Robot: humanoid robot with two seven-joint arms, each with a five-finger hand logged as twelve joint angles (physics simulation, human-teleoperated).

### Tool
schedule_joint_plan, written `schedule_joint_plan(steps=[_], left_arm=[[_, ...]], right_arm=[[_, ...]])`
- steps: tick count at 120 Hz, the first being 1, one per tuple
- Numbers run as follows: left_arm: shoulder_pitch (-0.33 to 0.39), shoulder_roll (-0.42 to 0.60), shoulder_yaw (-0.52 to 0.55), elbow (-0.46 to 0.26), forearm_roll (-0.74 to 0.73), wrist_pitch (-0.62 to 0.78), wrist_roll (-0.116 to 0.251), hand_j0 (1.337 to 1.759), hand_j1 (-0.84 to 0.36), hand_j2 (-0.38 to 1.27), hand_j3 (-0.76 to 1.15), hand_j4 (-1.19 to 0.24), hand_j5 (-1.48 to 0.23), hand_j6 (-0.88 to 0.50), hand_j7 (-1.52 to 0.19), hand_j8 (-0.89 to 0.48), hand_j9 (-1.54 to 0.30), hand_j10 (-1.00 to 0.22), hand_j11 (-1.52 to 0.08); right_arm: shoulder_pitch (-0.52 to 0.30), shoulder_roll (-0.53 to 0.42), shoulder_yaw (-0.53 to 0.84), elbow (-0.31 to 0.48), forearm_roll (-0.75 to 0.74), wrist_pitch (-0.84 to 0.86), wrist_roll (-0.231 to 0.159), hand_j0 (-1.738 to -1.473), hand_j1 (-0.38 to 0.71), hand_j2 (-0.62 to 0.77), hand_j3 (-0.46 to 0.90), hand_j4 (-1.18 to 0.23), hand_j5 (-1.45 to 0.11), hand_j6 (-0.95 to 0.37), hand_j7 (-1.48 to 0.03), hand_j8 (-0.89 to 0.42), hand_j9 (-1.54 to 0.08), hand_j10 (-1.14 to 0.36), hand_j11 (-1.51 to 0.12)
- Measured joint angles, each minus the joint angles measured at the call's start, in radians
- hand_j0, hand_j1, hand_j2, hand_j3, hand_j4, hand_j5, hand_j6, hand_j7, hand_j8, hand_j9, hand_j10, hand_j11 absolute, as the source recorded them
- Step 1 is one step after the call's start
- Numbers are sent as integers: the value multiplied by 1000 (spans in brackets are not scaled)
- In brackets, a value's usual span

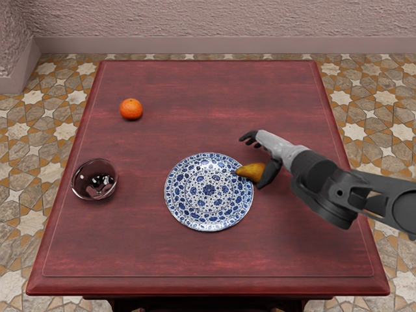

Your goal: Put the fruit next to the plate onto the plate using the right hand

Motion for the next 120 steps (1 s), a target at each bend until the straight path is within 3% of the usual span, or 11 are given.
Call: schedule_joint_plan(steps=[52, 120], left_arm=[[0, 0, 0, 0, 0, 0, 0, 1658, 346, 0, 0, -2, -3, -2, -3, -2, -3, -2, -3], [0, 0, 0, 0, 0, 0, 0, 1658, 346, 0, 0, -2, -3, -2, -3, -2, -3, -2, -3]], right_arm=[[-57, -69, 8, 88, -6, -35, 0, -1658, -28, -52, 0, -271, -350, -272, -350, -272, -350, -271, -350], [-78, -34, 13, 62, -40, -68, 0, -1658, 18, -59, 0, -309, -400, -310, -399, -309, -399, -309, -399]])
